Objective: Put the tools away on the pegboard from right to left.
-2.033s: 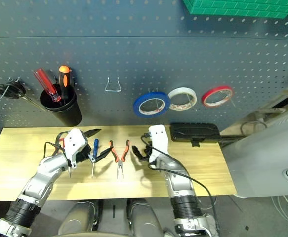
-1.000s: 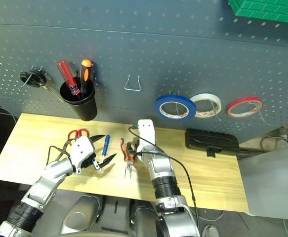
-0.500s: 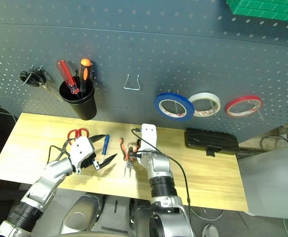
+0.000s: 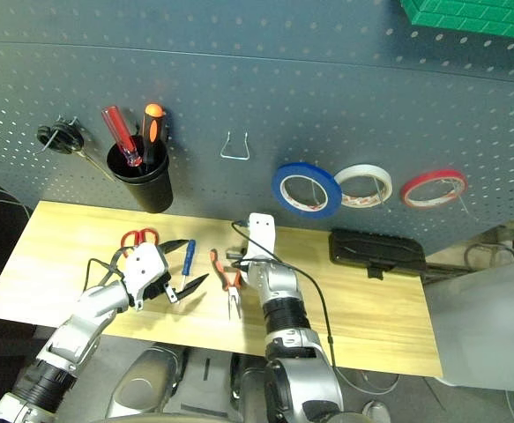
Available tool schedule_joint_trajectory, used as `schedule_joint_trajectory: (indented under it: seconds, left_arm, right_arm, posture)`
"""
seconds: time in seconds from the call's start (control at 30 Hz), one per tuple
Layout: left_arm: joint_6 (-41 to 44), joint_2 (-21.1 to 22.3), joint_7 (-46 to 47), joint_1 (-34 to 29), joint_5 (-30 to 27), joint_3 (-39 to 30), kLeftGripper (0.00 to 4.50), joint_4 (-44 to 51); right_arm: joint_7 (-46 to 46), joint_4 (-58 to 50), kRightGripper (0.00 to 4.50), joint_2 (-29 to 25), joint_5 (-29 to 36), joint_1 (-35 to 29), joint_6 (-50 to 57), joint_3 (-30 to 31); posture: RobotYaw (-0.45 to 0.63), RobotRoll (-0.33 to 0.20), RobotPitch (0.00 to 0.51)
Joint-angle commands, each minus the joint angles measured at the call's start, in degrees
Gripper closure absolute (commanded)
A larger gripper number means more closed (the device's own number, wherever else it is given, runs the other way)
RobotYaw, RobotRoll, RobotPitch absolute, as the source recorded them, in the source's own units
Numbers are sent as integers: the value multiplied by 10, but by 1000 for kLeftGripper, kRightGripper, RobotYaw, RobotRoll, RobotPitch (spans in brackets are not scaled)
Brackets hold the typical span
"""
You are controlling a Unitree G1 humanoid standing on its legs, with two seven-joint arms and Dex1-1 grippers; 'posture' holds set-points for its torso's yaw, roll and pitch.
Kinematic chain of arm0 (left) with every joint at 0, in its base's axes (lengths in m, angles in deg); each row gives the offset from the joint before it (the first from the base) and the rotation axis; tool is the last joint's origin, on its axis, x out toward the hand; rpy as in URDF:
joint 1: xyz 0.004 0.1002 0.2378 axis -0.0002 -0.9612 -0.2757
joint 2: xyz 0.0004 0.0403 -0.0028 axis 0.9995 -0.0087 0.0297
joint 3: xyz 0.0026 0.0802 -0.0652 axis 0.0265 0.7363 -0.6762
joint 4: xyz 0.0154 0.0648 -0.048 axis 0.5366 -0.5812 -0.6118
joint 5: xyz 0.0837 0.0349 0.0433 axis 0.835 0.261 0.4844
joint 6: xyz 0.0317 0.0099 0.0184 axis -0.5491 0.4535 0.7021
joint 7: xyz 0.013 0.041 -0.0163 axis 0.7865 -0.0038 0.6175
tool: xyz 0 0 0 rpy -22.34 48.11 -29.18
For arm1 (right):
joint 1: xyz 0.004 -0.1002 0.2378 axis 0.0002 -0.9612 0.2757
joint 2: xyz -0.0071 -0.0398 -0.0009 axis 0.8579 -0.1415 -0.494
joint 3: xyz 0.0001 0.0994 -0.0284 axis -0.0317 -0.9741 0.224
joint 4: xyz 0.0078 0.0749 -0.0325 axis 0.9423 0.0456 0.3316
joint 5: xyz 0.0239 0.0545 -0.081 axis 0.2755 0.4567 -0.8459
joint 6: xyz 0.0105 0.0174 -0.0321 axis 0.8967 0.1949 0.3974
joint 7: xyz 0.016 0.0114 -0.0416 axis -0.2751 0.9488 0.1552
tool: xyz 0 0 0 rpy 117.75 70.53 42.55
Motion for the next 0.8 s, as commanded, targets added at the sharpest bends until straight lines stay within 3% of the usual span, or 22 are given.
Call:
schedule_joint_trajectory:
  seconds: [0.03,0.33,0.8]
  left_arm:
    - [-22,0,-2,-17,-8,-4,0,3]
    - [-56,1,2,-28,-33,-30,0,22]
    - [-100,0,15,-26,-55,-72,0,20]
  right_arm:
    - [-46,-84,4212,-20,0,-34,18,45]
    - [-98,-244,4212,-76,4,-67,-37,63]
    - [-121,-389,4212,-83,28,-94,-111,44]
  posture:
    - [166,0,198]
    - [141,0,188]
    - [107,0,192]
